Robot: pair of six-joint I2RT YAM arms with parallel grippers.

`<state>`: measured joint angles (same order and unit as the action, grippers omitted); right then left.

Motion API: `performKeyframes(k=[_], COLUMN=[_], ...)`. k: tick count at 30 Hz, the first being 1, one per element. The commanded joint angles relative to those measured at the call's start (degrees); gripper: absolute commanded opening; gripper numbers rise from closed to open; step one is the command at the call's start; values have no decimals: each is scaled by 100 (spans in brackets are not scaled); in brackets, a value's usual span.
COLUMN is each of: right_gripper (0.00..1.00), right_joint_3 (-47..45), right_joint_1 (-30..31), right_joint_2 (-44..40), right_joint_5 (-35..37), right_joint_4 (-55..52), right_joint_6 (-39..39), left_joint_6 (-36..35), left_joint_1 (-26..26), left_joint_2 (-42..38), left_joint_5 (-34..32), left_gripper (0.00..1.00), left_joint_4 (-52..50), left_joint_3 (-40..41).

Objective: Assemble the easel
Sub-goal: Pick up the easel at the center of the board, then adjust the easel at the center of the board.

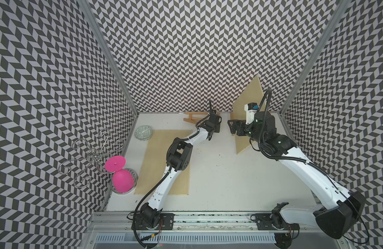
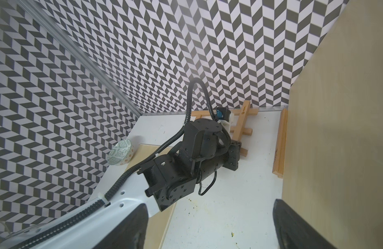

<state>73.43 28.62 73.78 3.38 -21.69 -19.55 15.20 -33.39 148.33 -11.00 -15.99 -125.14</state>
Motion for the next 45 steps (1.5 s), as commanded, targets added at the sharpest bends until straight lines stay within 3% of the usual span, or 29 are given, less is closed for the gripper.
performKeyframes(k=[1,8,20,35,39,45], right_gripper=[90,92,93,95,97,98], right_joint_3=[-27,-306,-329,-256,-48,127], right_joint_1=[-56,-512,-649,-1192,-1225,-1263], right_joint_2=[-136,-83,338,352,565,604], right_joint_5=[206,-21,994,1482,2128,2547], right_joint_4=[65,-55,-474,-623,-772,-867], right_joint_6=[-52,-294,-150,26,93,119], left_joint_6=[-396,-703,-850,-1250,-1260,-1356], left_joint_1=[-116,-208,-307,-529,-589,-634], left_joint_2=[-438,-1191,-3175,-4205,-4497,-4925], left_joint_5=[55,188,542,579,668,792], left_gripper=[22,0,0,0,0,0], left_joint_4=[14,530,2423,3235,3488,3761], left_joint_3=[258,1135,4054,5317,5700,6278])
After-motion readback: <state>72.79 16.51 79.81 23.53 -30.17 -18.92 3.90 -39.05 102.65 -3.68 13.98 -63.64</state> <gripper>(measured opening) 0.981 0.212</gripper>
